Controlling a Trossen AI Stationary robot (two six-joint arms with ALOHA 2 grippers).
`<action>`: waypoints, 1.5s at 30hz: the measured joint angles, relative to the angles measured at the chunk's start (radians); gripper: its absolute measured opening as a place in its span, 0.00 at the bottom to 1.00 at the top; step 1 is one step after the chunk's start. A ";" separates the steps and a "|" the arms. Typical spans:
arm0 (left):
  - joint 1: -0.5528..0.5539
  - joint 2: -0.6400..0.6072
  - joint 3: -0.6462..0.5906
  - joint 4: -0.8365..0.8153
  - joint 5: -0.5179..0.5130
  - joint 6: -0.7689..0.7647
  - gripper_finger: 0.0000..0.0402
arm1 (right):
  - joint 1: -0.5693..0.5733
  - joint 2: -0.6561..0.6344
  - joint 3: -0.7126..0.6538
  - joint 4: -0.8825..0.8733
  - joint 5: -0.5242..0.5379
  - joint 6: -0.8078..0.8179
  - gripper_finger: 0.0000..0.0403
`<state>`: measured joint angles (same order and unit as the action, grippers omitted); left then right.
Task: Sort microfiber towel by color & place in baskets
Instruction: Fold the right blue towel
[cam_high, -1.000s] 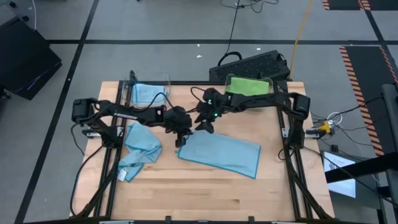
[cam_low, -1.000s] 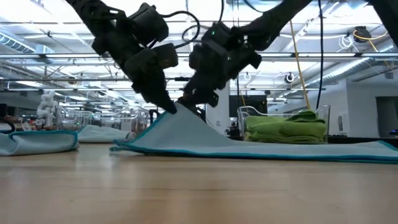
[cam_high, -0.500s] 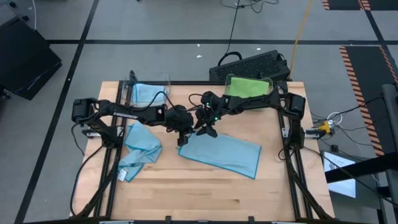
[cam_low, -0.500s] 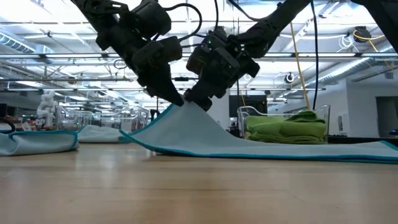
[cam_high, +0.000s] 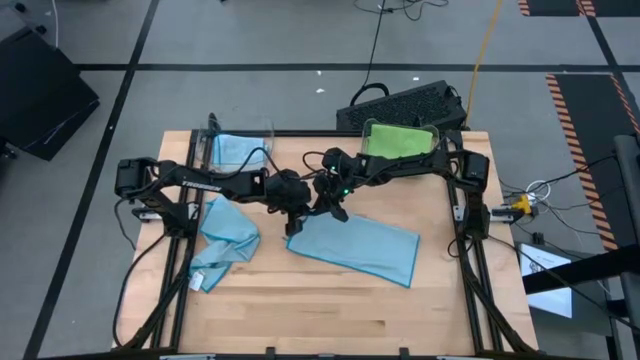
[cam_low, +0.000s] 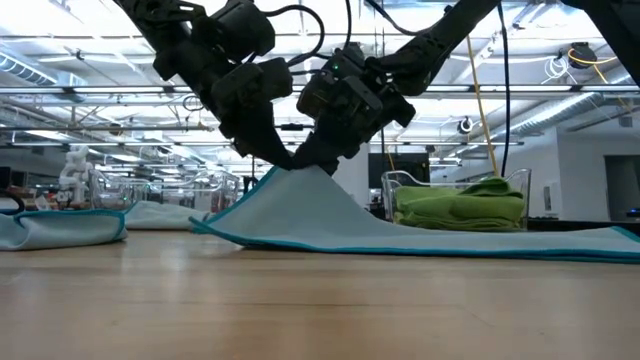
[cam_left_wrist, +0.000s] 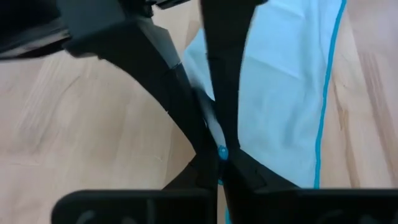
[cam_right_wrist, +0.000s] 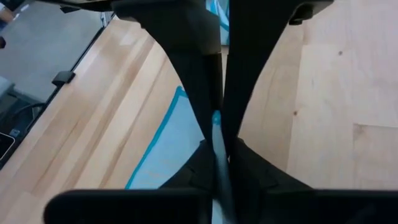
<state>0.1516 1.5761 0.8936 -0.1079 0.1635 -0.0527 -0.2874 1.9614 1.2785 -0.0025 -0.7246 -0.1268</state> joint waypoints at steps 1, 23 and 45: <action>0.000 0.000 0.000 0.000 0.000 -0.020 0.03 | 0.000 0.000 0.000 -0.002 0.000 0.000 0.07; -0.074 -0.174 -0.034 -0.237 -0.163 -0.300 0.74 | -0.009 -0.005 0.000 -0.021 -0.009 0.011 0.00; -0.262 -0.038 -0.444 0.419 -0.191 -0.492 0.52 | -0.021 -0.011 0.000 -0.020 -0.006 0.033 0.00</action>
<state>-0.1108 1.5383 0.4492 0.3112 -0.0275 -0.5443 -0.3084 1.9499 1.2785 -0.0225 -0.7305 -0.0937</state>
